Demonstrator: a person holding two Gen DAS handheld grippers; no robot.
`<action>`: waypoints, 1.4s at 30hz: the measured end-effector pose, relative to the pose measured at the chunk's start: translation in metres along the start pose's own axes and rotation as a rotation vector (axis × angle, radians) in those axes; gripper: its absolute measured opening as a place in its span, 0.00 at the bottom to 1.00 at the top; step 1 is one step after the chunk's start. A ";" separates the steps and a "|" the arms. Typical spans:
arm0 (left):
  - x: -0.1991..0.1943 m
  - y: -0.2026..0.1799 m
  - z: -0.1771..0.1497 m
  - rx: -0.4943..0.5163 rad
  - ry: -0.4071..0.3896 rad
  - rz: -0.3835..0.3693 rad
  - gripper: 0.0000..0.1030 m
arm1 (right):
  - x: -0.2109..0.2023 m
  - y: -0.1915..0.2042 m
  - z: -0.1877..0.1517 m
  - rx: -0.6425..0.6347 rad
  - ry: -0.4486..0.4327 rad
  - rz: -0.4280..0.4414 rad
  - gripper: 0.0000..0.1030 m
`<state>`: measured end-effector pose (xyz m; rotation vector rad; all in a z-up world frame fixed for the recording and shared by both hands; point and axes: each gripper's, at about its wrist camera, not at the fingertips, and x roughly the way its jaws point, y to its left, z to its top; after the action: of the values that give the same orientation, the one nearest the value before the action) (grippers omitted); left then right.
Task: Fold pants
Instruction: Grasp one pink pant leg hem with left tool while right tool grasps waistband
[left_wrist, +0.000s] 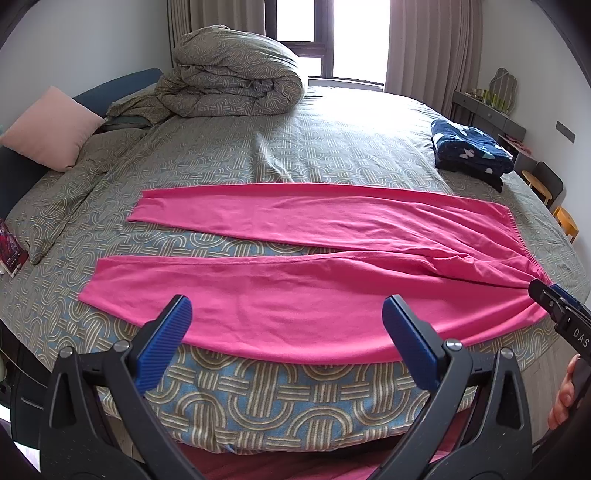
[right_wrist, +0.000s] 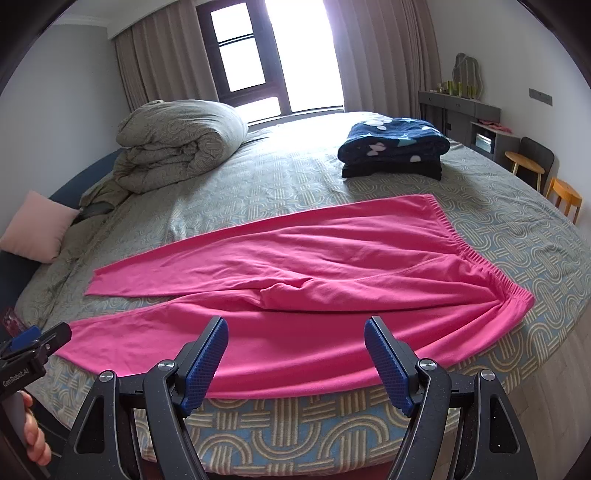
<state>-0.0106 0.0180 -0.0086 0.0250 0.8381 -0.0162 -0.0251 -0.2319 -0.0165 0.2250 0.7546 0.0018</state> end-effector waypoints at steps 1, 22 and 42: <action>0.002 0.003 -0.001 -0.001 -0.002 0.000 1.00 | 0.001 -0.002 -0.001 0.002 0.005 -0.004 0.75; 0.091 0.100 -0.025 -0.151 0.177 0.109 1.00 | 0.055 -0.115 -0.017 0.338 0.243 -0.133 0.64; 0.127 0.209 -0.044 -0.587 0.263 0.025 0.73 | 0.072 -0.176 -0.021 0.598 0.233 -0.126 0.53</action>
<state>0.0464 0.2274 -0.1295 -0.5241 1.0783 0.2609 -0.0005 -0.3940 -0.1159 0.7551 0.9882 -0.3260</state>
